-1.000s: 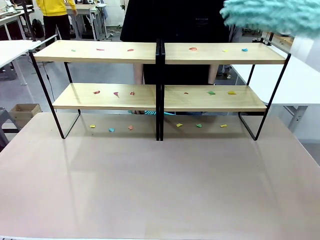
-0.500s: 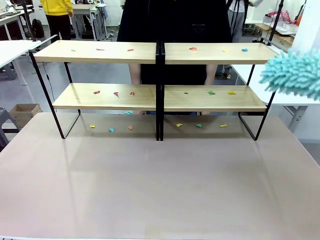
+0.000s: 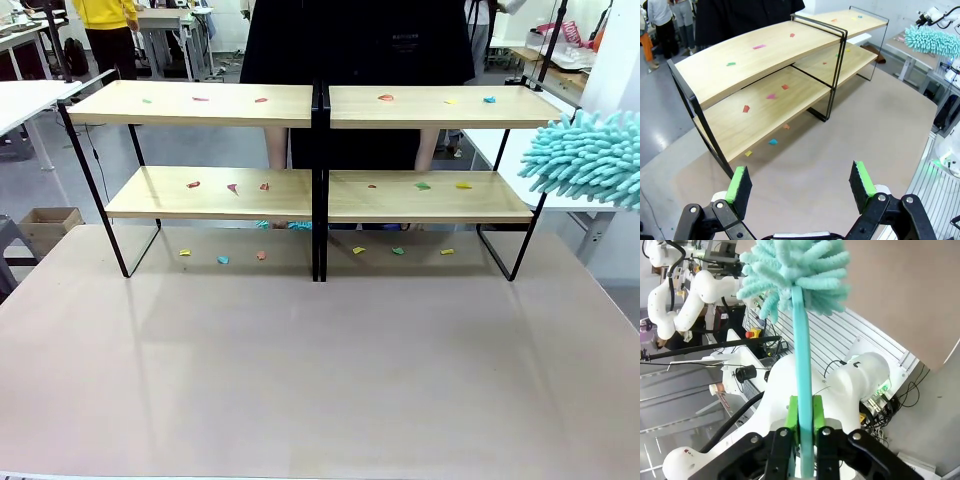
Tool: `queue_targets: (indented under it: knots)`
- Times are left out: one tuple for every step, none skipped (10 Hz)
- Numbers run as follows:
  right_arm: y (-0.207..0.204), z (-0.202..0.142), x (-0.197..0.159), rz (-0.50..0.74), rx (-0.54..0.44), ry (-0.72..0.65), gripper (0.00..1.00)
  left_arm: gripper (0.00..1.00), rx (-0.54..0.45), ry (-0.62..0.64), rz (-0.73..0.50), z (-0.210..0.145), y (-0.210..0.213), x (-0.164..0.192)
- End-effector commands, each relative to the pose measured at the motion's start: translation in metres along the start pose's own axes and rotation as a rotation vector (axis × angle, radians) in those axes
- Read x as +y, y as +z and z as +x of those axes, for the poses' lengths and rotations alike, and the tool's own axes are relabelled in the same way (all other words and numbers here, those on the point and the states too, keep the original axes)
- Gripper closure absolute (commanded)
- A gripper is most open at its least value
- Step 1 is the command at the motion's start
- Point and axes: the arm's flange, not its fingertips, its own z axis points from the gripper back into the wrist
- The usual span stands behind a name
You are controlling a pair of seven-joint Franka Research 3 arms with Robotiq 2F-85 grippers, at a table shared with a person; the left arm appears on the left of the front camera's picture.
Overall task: Clean the shelves.
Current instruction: Pick up the Duster when the human hands it over.
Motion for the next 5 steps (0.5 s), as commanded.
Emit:
queue_targets:
  knots:
    - [0.0033,-0.0003,0.0046,0.003,-0.001,0.007,1.0,0.0,0.002,0.001,-0.001,-0.0006,-0.0007,0.0003]
    - [0.0033,-0.0003,0.0046,0.003,-0.001,0.007,1.0,0.0,0.002,0.001,-0.001,-0.0006,-0.0007,0.0003]
    - [0.0033,-0.0003,0.0046,0.003,-0.001,0.007,1.0,0.0,0.002,0.001,-0.001,-0.0006,-0.0007,0.0003]
    - [0.0033,-0.0003,0.0046,0.003,-0.001,0.007,1.0,0.0,0.002,0.001,-0.001,-0.0006,-0.0007,0.0003]
    - [0.0033,-0.0003,0.0046,0.003,-0.001,0.007,1.0,0.0,0.002,0.001,-0.001,-0.0006,-0.0007,0.0003]
